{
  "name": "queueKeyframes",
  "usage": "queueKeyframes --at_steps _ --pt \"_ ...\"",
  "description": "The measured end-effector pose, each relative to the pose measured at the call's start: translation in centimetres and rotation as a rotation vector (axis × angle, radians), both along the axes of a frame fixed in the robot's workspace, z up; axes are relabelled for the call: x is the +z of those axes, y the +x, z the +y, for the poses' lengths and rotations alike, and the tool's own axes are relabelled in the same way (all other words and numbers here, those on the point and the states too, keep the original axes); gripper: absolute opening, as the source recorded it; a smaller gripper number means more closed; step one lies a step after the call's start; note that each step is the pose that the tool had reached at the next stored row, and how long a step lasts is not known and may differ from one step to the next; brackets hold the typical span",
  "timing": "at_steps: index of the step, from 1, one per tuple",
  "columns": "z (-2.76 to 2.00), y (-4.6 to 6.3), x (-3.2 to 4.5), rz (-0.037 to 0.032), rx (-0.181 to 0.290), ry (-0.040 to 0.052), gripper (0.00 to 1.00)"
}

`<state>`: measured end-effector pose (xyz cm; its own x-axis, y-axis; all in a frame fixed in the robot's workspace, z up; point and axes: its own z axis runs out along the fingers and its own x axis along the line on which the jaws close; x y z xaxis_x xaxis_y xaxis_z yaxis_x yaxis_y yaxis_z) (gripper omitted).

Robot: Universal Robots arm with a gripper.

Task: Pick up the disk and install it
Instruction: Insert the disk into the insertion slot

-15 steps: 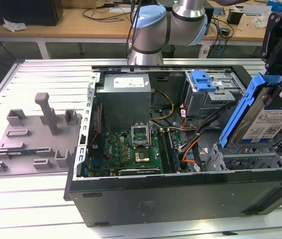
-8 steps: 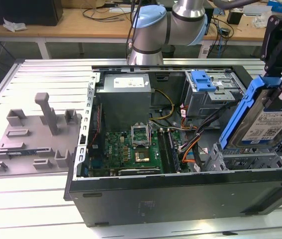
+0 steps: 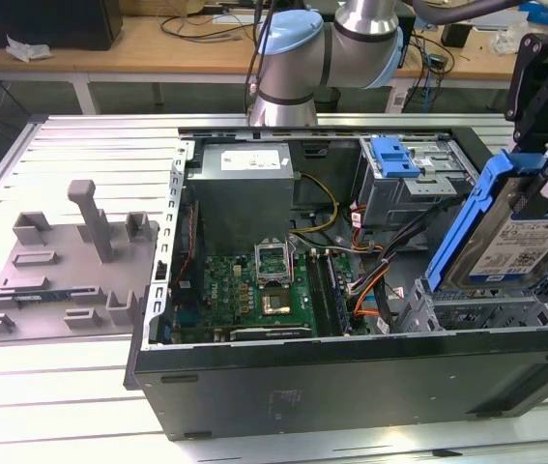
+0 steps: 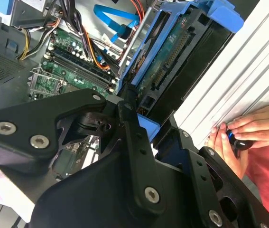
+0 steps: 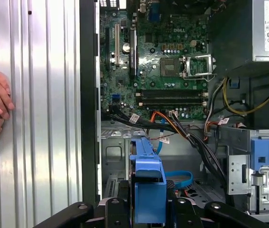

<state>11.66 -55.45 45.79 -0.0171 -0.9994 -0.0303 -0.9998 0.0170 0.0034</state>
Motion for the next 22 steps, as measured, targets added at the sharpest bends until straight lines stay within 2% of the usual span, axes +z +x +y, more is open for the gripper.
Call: queueKeyframes --at_steps 13,22 --pt "0.00 0.1 -0.46 0.0000 0.000 0.0001 0.37" --pt "0.00 0.1 -1.41 0.0001 0.000 0.0001 0.37"
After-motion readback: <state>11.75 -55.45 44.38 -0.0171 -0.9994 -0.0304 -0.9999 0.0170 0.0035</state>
